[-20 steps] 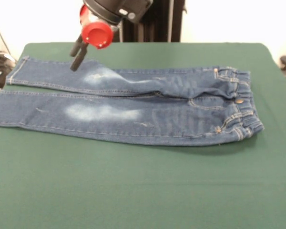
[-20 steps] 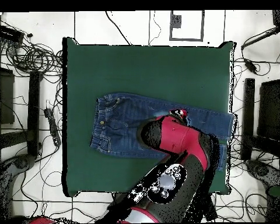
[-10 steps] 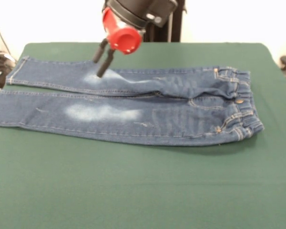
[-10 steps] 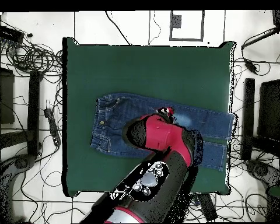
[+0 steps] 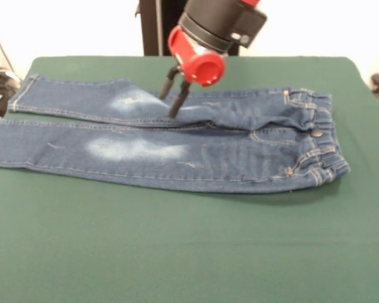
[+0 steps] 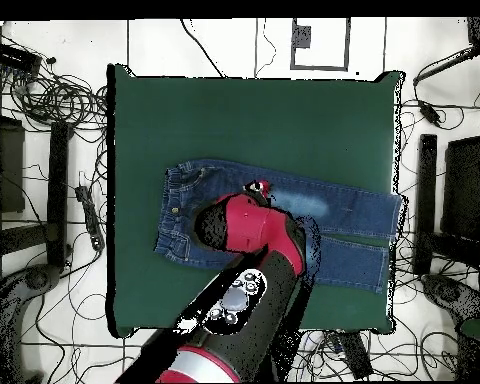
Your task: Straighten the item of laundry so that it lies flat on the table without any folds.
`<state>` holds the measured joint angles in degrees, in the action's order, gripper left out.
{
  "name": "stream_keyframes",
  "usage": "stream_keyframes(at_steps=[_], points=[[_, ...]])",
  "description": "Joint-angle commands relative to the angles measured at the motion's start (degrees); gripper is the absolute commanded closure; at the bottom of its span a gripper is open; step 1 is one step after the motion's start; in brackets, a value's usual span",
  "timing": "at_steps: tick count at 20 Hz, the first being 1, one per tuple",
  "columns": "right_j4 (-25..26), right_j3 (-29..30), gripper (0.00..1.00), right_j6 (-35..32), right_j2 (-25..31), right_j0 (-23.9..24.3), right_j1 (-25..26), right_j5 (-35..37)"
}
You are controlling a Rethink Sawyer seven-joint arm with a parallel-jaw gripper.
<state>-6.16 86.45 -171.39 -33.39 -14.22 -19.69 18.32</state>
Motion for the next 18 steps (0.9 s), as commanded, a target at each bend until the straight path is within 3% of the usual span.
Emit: stream_keyframes(at_steps=[1,6,12,18], points=[[-5.1,0.1,0.00,-7.7,10.8,-3.2,5.6,3.5],[-6.8,-1.8,0.00,-9.0,9.4,-6.2,7.1,7.6],[-9.0,-2.2,0.00,-7.5,12.8,-6.8,6.4,12.9],[-11.1,-3.7,0.00,-8.7,14.4,-7.7,8.7,15.5]])
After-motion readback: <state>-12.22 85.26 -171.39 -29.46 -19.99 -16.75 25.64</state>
